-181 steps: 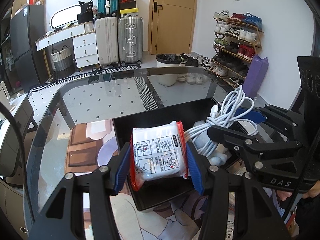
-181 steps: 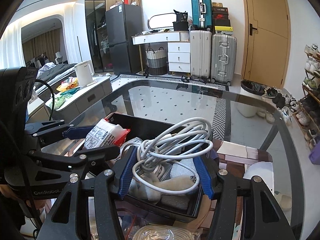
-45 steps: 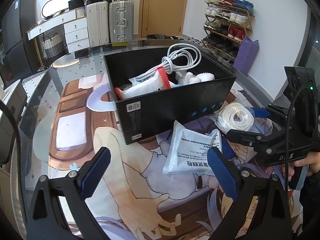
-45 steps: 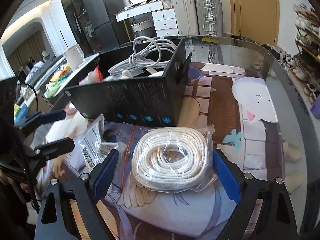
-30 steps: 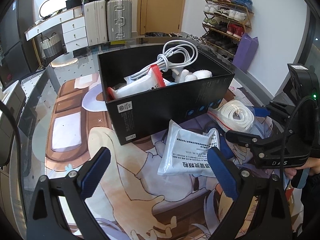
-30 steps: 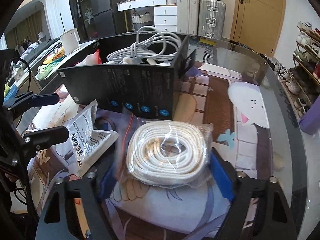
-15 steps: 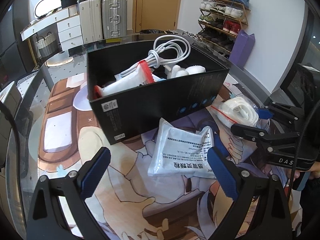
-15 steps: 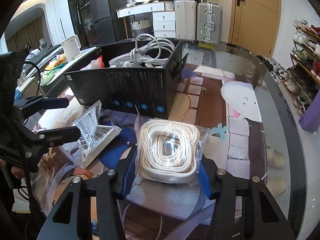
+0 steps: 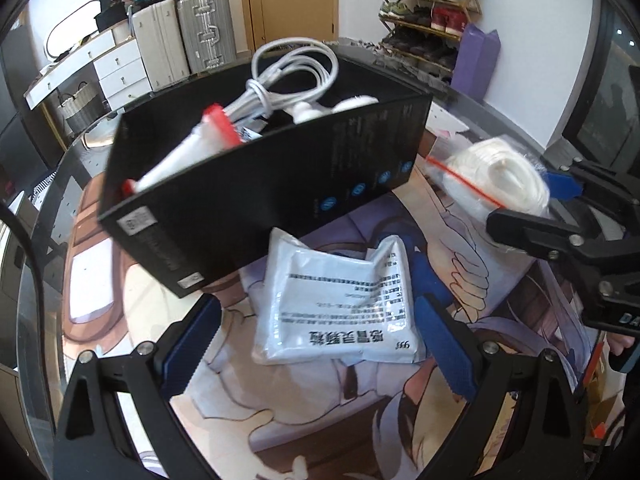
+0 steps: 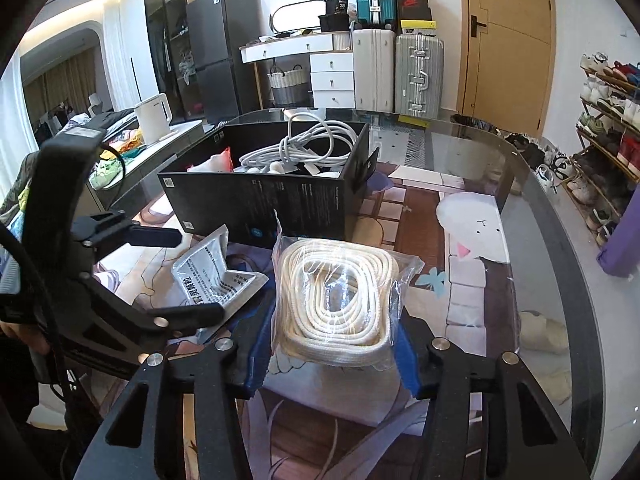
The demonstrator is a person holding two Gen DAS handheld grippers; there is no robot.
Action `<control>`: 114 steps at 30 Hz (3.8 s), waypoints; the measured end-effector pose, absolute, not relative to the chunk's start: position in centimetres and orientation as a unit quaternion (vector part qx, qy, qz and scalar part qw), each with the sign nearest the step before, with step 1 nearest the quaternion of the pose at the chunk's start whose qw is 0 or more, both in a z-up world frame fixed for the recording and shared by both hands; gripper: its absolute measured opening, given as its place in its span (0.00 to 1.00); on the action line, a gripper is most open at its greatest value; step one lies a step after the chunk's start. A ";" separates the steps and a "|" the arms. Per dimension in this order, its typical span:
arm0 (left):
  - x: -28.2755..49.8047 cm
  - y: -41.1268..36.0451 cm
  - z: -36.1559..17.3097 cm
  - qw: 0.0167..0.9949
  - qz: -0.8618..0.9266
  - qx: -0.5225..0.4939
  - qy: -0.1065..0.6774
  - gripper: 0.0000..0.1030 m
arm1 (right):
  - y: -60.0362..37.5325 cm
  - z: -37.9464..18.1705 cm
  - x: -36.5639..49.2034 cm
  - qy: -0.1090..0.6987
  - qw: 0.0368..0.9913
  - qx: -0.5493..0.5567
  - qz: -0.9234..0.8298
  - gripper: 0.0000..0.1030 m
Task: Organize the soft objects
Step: 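Grasp the white printed packet with the left gripper while the right holds the rope bag, then carry the packet with the left gripper while the right carries the rope bag over the box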
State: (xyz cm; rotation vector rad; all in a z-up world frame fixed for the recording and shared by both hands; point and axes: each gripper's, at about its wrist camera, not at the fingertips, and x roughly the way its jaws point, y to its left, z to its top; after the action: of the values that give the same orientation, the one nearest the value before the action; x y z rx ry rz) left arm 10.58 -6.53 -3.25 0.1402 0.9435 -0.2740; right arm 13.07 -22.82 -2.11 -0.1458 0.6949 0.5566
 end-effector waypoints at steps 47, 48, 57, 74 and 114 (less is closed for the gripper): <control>7.8 -2.8 2.3 0.917 -0.143 0.010 0.372 0.52 | -21.7 1.0 11.4 0.293 0.914 -0.071 0.272 0.51; 7.8 -2.5 2.7 0.919 -0.139 0.007 0.368 0.52 | -21.6 1.1 11.4 0.291 0.914 -0.071 0.274 0.51; 9.1 -0.8 4.4 0.930 -0.112 -0.005 0.351 0.52 | -20.8 2.5 13.4 0.277 0.916 -0.047 0.286 0.51; 14.1 0.4 4.7 0.933 -0.090 -0.020 0.348 0.52 | -18.1 3.2 17.9 0.285 0.911 -0.036 0.296 0.51; 18.3 -0.8 2.5 0.927 -0.079 0.012 0.368 0.52 | -14.4 1.7 23.6 0.317 0.889 -0.092 0.318 0.51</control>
State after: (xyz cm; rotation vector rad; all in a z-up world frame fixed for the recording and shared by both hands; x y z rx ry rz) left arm 18.35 -0.83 2.53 0.0241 0.7540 -0.1619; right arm 23.58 -14.39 1.66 -0.1914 0.6587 0.6615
